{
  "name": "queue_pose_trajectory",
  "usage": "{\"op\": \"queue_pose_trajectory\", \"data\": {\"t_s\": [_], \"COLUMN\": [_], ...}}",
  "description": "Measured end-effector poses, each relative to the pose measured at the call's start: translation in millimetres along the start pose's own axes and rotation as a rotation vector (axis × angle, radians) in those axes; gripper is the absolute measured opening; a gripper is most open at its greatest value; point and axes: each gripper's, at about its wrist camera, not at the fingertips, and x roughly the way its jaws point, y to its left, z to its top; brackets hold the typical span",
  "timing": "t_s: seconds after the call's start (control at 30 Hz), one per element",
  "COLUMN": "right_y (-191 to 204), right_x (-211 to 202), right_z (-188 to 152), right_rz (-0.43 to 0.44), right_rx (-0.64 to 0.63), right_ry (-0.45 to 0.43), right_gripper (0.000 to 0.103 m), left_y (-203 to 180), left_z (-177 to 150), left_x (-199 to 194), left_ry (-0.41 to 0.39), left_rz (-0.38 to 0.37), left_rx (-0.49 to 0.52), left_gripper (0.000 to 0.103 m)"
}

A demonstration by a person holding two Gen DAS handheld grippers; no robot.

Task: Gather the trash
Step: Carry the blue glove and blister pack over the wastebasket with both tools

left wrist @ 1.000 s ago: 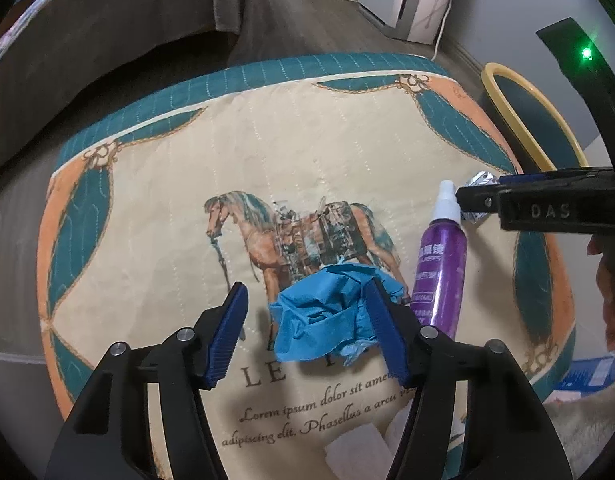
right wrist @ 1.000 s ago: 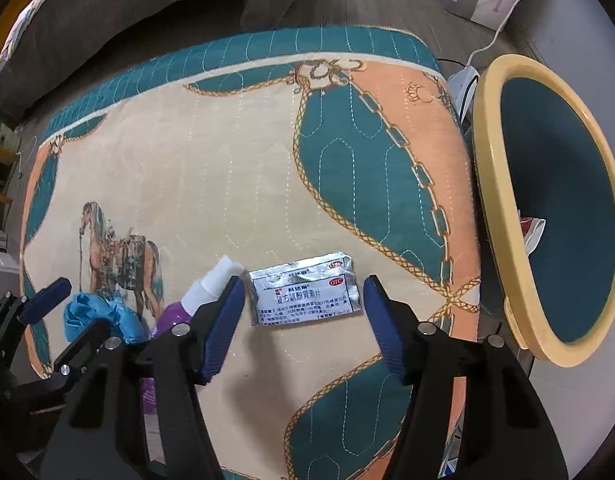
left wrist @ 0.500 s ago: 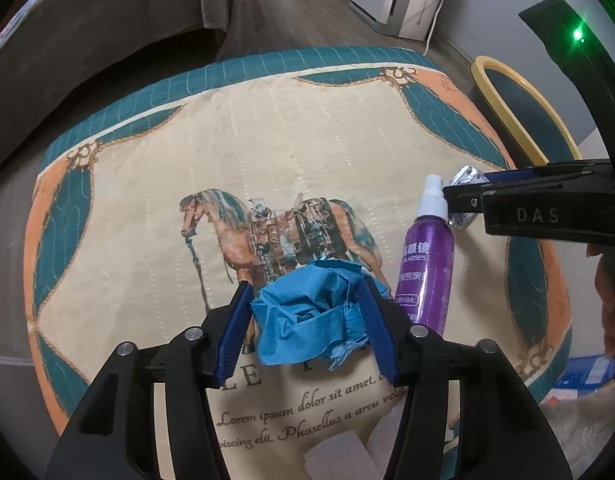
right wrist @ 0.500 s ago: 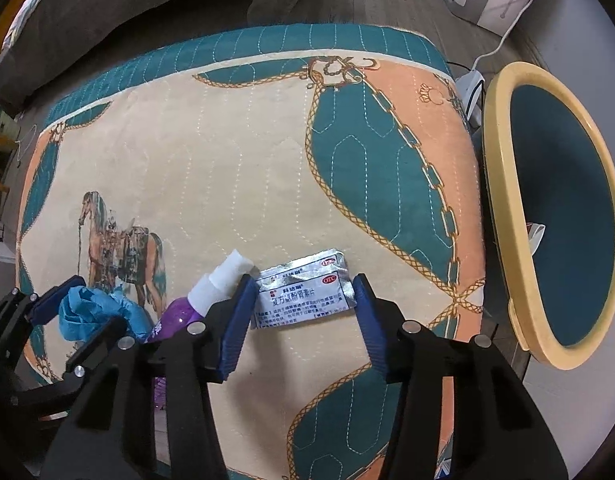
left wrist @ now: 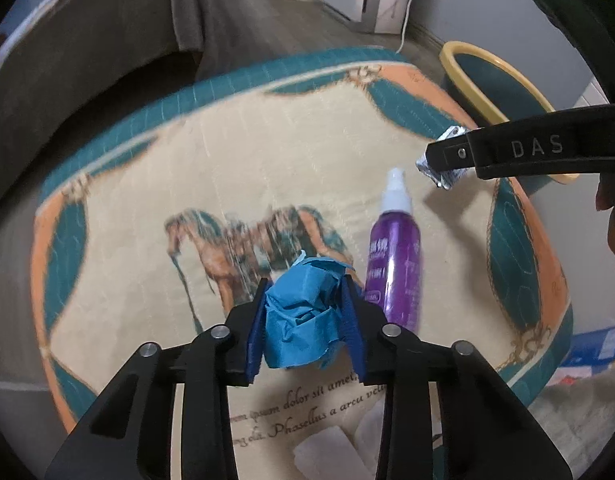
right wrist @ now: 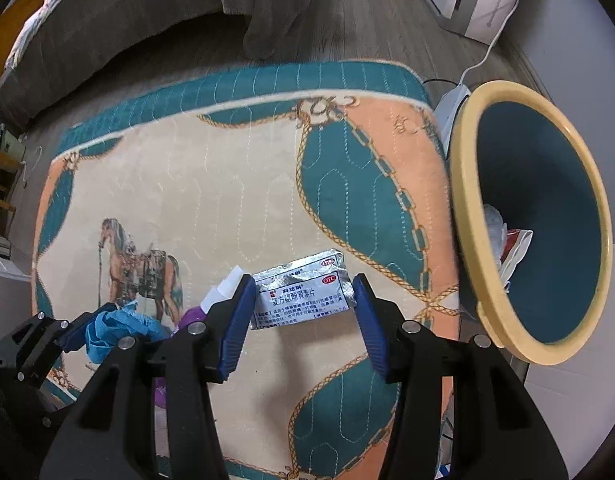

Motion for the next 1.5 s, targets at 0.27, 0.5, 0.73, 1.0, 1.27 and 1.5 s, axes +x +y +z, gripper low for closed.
{"op": "queue_pose_trajectory", "data": {"t_s": [0.27,0.5,0.73,1.0,1.27,1.5], "right_y": [-17,-36,-50,-67,-105,-142], "right_x": [-37,-71,-111,-141,-150,-163], "right_z": [-1,1,2,1,-2,-5], "right_rz": [0.011,0.007,0.016,0.002,-0.03,-0.086], "right_rx": [0.034,0.051,0.069,0.052,0.074,0.081], "right_ry": [-0.069,-0.139,-0.229,-0.31,-0.331,-0.347], "right_gripper": [0.05,0.05,0.05,0.05,0.05,0.05], "left_y": [3,-9,-36,-62,-101,-131], "left_z": [19,34,43,48,56,61], "left_x": [-39,-66,-82,-83,-83,-82], "left_ry": [-0.119,-0.187,-0.229,-0.225,-0.234,-0.237], "left_rz": [0.012,-0.025,-0.042,-0.083,-0.101,-0.108], "left_rx": [-0.03,-0.039,0.009,0.039,0.104,0.169], "left_gripper": [0.035,0.035,0.035,0.035,0.035,0.035]}}
